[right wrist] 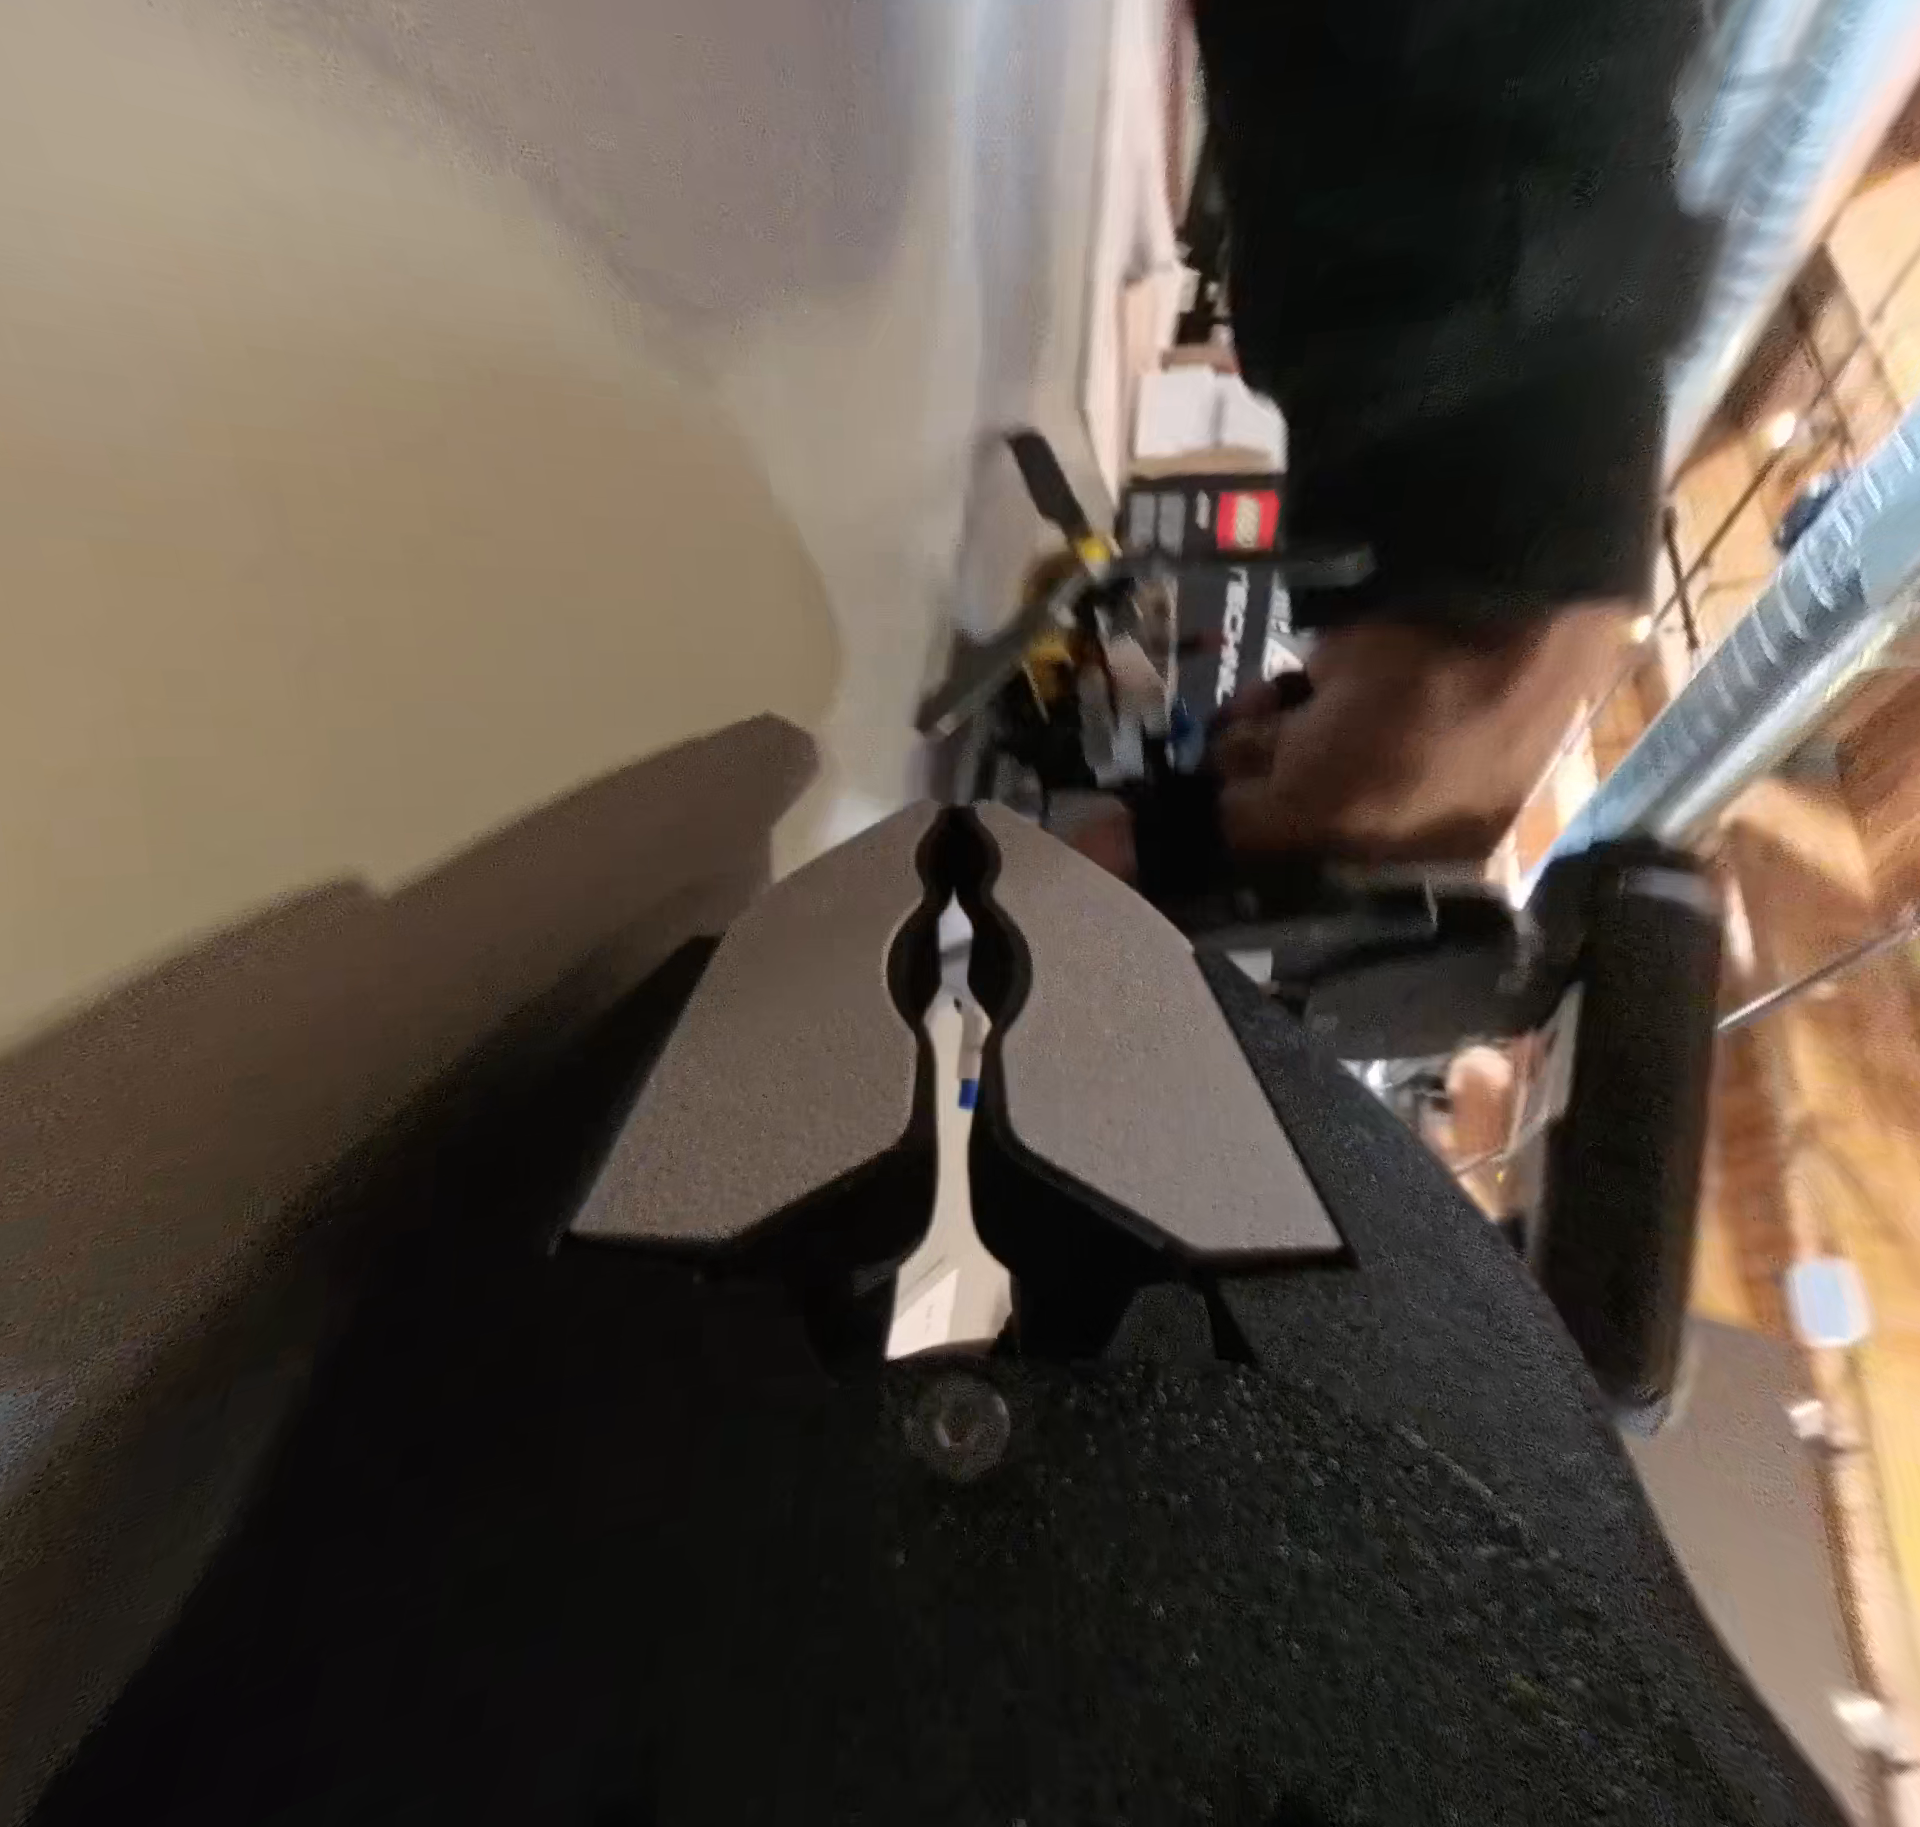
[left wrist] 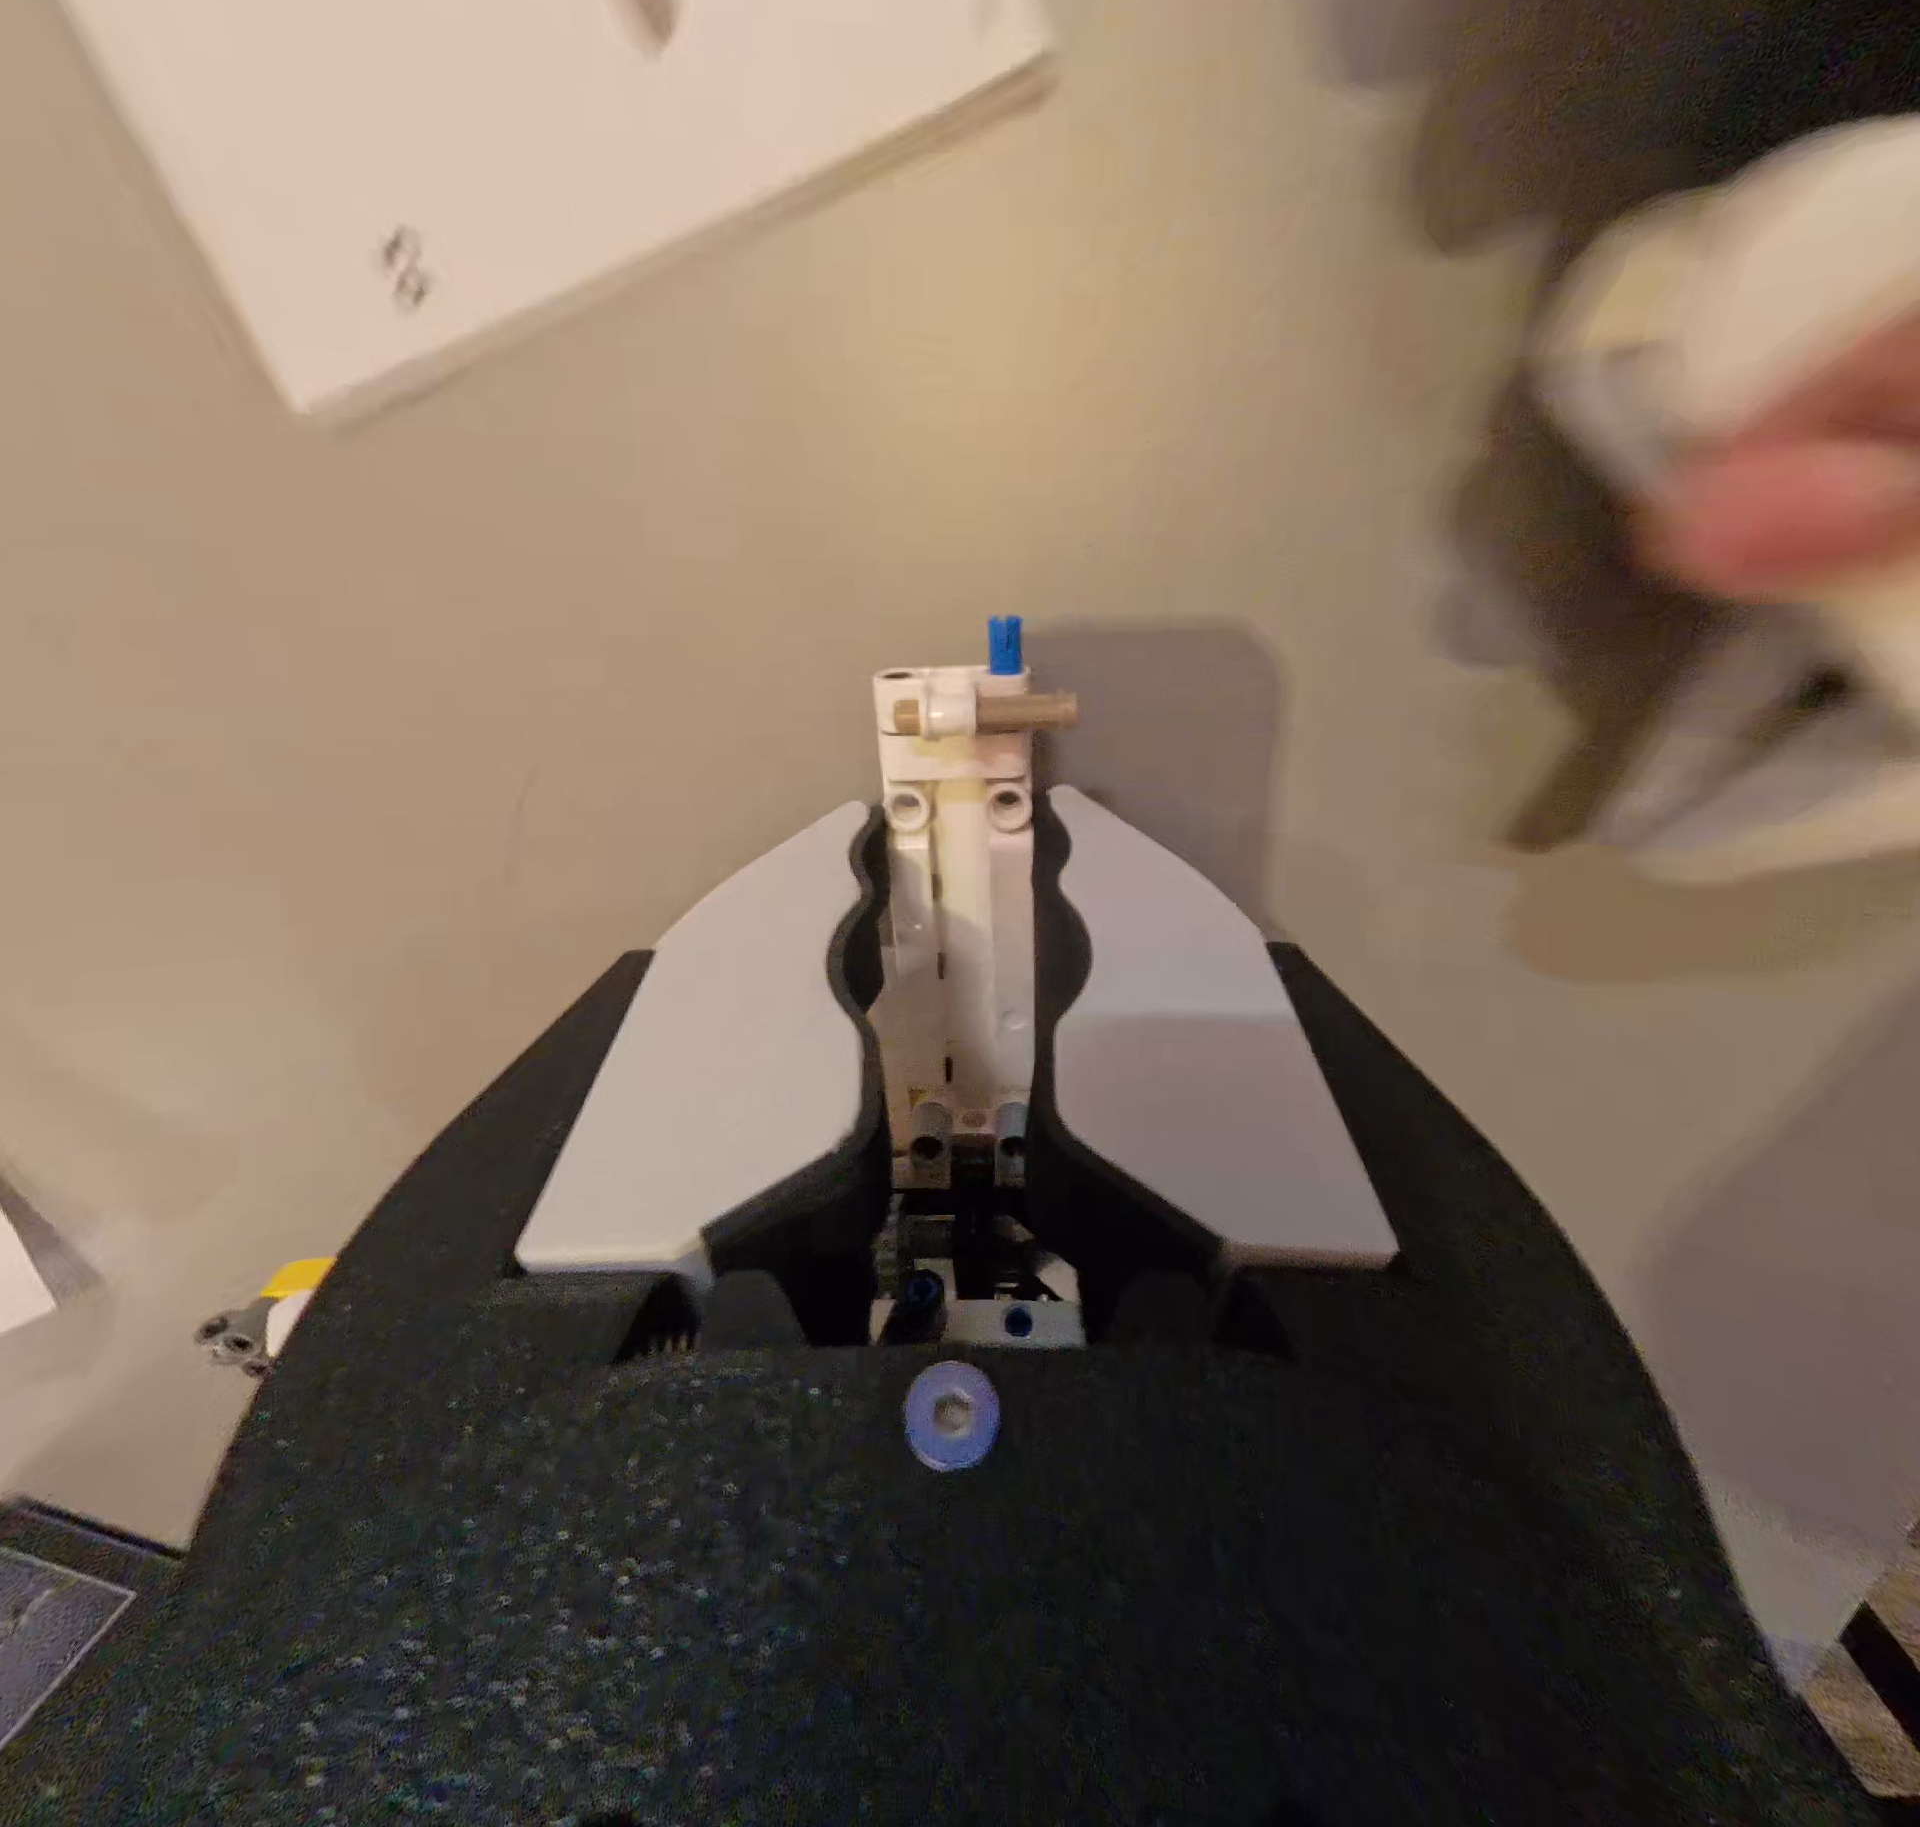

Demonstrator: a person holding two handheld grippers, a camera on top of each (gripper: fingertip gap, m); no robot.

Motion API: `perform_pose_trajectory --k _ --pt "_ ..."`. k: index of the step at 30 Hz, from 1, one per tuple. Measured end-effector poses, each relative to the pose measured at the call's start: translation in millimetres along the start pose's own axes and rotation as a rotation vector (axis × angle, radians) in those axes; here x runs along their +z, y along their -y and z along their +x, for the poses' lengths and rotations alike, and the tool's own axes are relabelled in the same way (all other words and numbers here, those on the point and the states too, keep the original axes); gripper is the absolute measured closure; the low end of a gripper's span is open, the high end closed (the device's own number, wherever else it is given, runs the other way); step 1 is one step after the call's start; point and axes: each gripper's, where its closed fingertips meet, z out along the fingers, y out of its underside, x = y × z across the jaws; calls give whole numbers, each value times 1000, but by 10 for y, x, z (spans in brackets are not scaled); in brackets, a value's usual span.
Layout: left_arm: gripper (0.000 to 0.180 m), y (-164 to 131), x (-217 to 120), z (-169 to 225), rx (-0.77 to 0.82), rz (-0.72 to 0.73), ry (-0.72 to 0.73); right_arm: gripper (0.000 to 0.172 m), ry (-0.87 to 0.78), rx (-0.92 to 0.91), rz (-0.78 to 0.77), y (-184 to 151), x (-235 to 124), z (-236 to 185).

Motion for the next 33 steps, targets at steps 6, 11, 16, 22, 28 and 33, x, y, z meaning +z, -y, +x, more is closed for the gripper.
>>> perform_pose_trajectory --k 6,11,16,22,28,33 --pt "152 16 -7 234 52 30 -116 172 5 33 -110 -277 43 -31" --pt "152 27 -6 240 62 35 -126 167 -46 38 -166 -442 77 15" --pt "152 41 -7 268 82 37 -130 161 -49 73 -195 -549 95 44" --pt "152 32 -11 282 96 40 -138 162 -31 86 -183 -549 102 37" --pt "152 35 -44 274 89 60 -145 160 -21 79 -194 -577 79 38" --pt "152 32 -53 286 95 59 -146 159 -16 81 -188 -580 67 28"
